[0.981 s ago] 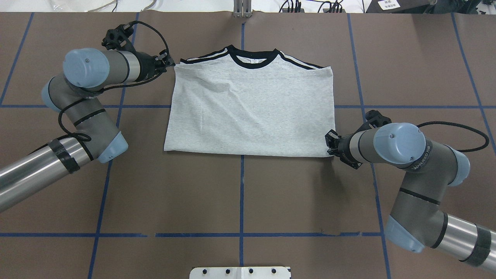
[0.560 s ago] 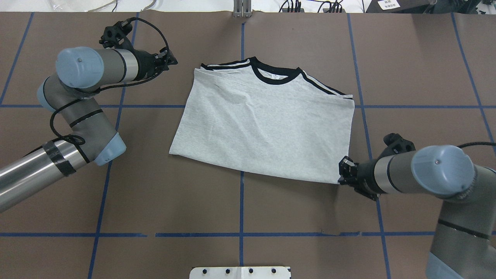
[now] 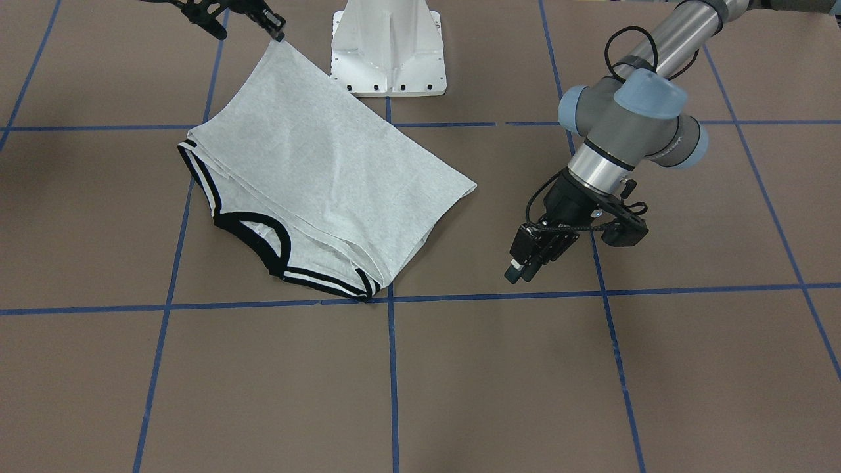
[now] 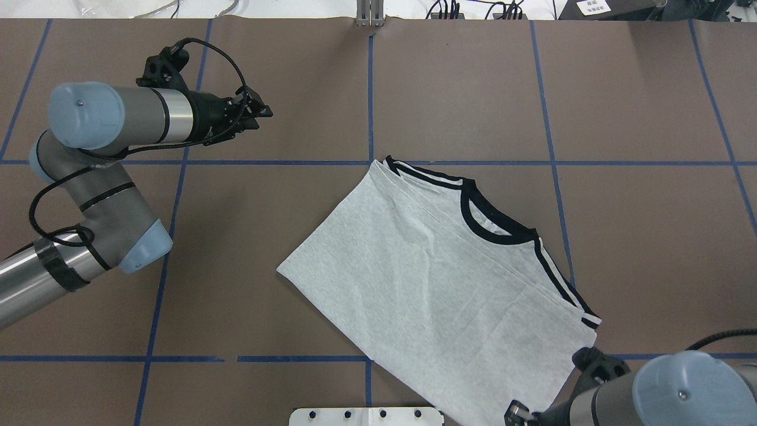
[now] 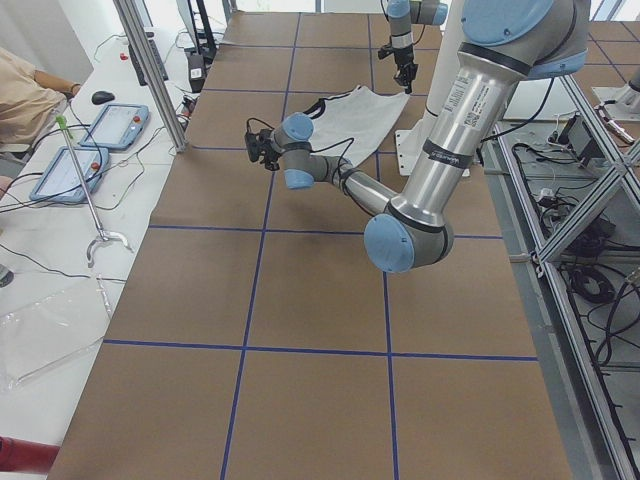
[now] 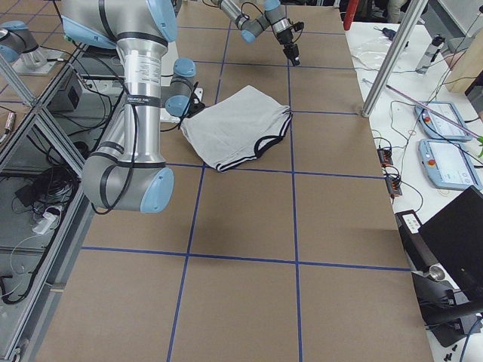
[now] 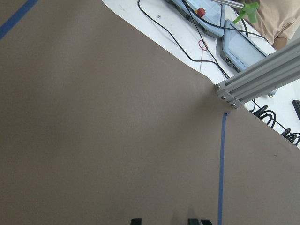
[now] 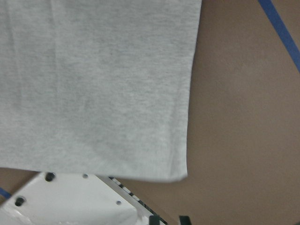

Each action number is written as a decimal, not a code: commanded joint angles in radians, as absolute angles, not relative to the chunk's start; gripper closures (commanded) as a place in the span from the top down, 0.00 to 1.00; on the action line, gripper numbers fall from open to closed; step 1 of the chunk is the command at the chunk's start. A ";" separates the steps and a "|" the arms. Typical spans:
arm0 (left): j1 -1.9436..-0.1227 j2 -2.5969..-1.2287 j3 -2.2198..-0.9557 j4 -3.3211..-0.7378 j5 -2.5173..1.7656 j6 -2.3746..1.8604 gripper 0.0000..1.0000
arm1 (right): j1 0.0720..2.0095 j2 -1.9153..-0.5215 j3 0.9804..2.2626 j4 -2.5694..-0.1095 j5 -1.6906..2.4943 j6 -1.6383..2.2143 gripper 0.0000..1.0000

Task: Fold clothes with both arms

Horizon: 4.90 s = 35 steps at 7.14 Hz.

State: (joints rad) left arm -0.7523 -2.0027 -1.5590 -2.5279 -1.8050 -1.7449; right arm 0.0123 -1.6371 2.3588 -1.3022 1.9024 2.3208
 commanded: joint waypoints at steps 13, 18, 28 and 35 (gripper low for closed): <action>-0.362 -1.845 -1.764 -2.368 -1.681 -2.201 0.00 | 0.471 -1.448 2.220 -1.316 1.908 2.178 1.00; -0.614 -2.028 -1.606 -2.255 -1.689 -1.861 0.00 | 0.468 -1.424 2.218 -1.315 1.898 2.187 1.00; -0.746 -2.260 -1.319 -2.405 -1.697 -1.793 0.56 | 0.102 -1.381 2.093 -1.315 1.398 2.298 1.00; -0.742 -2.260 -1.319 -2.408 -1.697 -1.793 0.56 | 0.074 -1.310 1.983 -1.318 1.341 2.361 0.81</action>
